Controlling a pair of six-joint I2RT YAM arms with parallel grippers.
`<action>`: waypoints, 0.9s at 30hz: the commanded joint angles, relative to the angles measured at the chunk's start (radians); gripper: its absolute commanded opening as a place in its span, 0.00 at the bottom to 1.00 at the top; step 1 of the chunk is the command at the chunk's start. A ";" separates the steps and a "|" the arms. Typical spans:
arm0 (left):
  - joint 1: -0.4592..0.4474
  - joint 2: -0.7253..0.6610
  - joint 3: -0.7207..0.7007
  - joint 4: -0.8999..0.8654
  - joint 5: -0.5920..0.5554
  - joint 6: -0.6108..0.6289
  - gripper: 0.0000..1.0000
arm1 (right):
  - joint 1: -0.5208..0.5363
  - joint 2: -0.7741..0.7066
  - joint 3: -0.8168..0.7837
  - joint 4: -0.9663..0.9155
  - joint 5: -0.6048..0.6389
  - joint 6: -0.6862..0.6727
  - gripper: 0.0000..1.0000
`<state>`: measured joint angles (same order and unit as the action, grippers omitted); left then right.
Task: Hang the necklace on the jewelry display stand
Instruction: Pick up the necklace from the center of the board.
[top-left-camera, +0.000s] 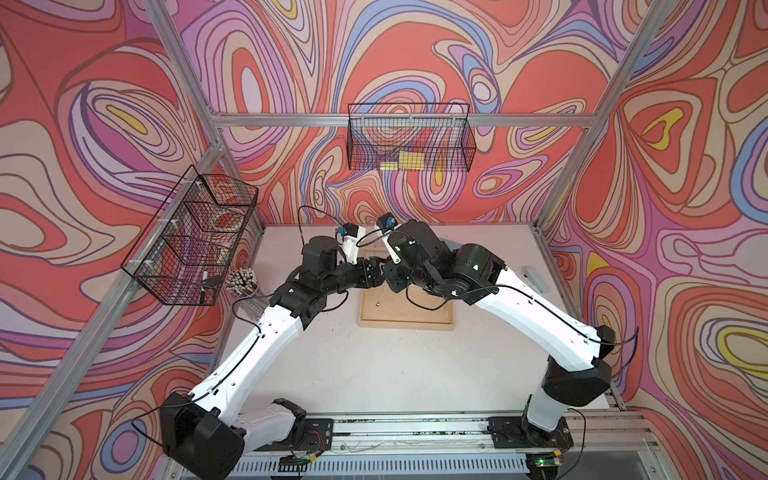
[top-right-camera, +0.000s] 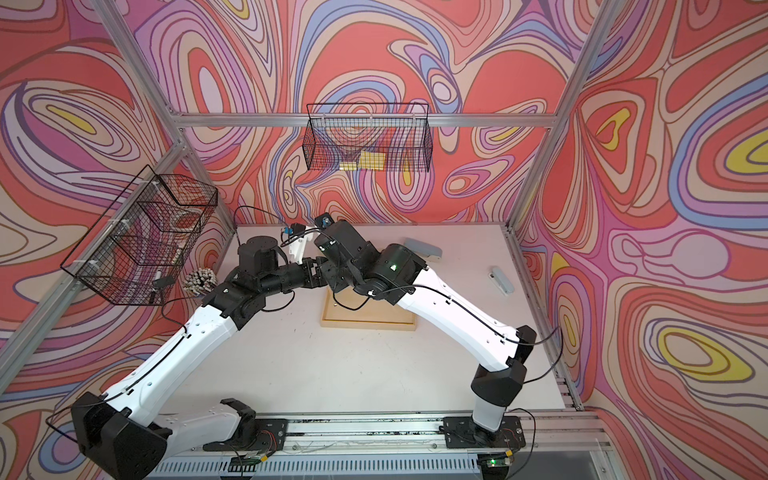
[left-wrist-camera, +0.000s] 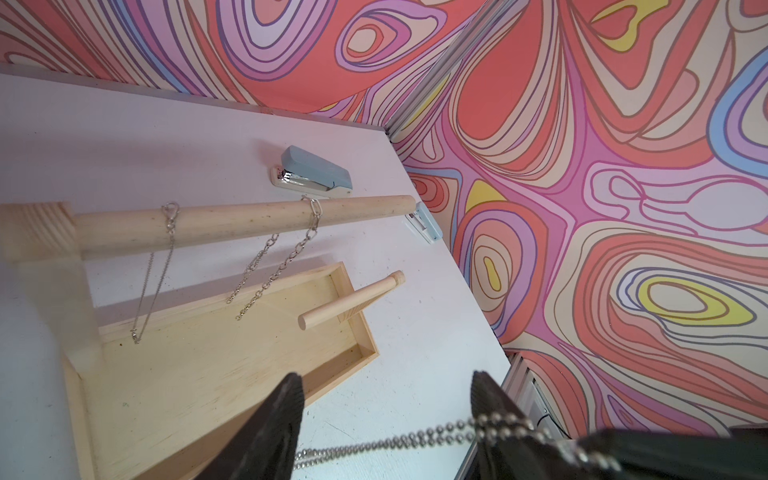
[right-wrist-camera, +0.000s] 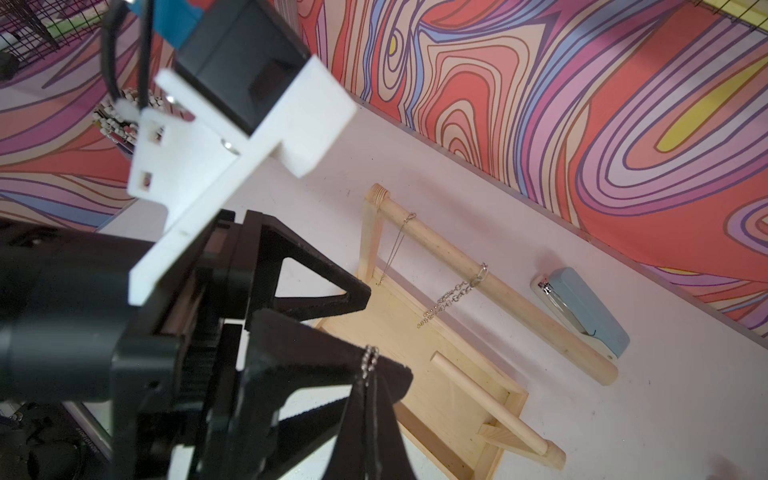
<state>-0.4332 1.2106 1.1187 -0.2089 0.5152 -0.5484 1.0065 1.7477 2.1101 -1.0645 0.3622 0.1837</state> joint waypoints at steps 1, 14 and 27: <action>-0.007 -0.004 0.028 0.009 0.006 0.027 0.67 | -0.005 -0.031 -0.024 0.009 0.028 -0.003 0.00; -0.010 -0.094 0.009 -0.086 -0.013 0.054 0.67 | -0.032 -0.028 -0.034 0.004 0.027 0.007 0.00; -0.009 -0.050 0.041 -0.062 -0.036 0.046 0.67 | -0.032 -0.045 -0.058 0.014 -0.007 0.004 0.00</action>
<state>-0.4389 1.1473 1.1252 -0.2676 0.4889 -0.5159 0.9764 1.7325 2.0666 -1.0622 0.3668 0.1844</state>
